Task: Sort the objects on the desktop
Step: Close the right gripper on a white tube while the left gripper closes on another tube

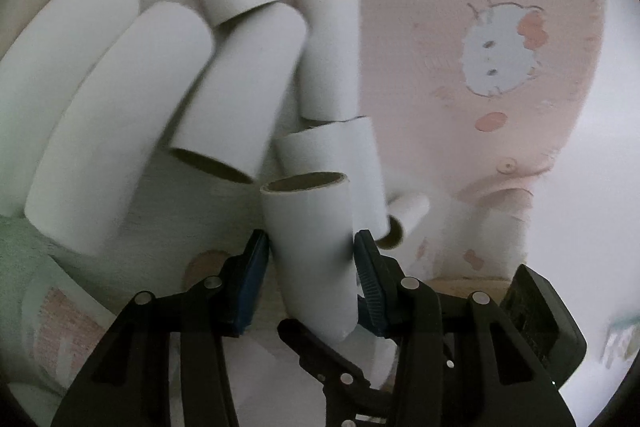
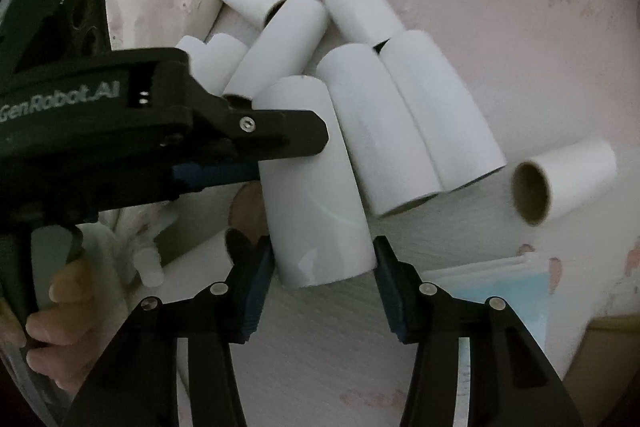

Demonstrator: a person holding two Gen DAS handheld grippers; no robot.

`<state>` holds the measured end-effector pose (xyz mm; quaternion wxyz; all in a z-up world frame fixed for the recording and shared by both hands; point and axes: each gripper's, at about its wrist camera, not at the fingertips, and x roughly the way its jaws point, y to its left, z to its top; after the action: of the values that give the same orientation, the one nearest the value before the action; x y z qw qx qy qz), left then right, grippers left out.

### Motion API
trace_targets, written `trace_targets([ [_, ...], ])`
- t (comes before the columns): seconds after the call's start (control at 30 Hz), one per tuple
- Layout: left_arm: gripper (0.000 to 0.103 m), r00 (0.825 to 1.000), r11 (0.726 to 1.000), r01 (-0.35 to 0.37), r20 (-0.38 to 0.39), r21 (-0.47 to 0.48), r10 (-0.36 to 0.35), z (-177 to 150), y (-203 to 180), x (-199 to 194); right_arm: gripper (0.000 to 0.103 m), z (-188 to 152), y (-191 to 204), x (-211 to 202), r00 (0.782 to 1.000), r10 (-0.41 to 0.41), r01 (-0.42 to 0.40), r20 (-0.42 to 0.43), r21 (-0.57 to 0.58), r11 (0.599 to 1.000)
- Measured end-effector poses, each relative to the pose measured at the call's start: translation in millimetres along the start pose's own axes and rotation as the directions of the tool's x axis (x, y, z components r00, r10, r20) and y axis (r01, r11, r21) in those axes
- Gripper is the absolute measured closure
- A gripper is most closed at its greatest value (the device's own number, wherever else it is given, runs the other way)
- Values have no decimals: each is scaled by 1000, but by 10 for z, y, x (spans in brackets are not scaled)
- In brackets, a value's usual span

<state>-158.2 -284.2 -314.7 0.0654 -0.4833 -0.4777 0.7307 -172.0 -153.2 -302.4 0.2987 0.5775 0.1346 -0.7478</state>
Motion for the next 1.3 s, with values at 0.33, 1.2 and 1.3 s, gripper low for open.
trace_targets([
  [0.33, 56, 996, 988, 89, -16, 128, -88, -264, -324, -66, 58, -194, -33, -429, 996, -28, 27, 81, 18, 999],
  [1.2, 60, 972, 922, 201, -183, 332, -146, -1372, -927, 439, 58, -1369, -557, -1083, 983, -165, 134, 86, 285, 949],
  [1.3, 61, 971, 931, 187, -204, 313, -127, -1352, -875, 508, 58, -1343, -584, -1003, 987, -156, 138, 35, 298, 944],
])
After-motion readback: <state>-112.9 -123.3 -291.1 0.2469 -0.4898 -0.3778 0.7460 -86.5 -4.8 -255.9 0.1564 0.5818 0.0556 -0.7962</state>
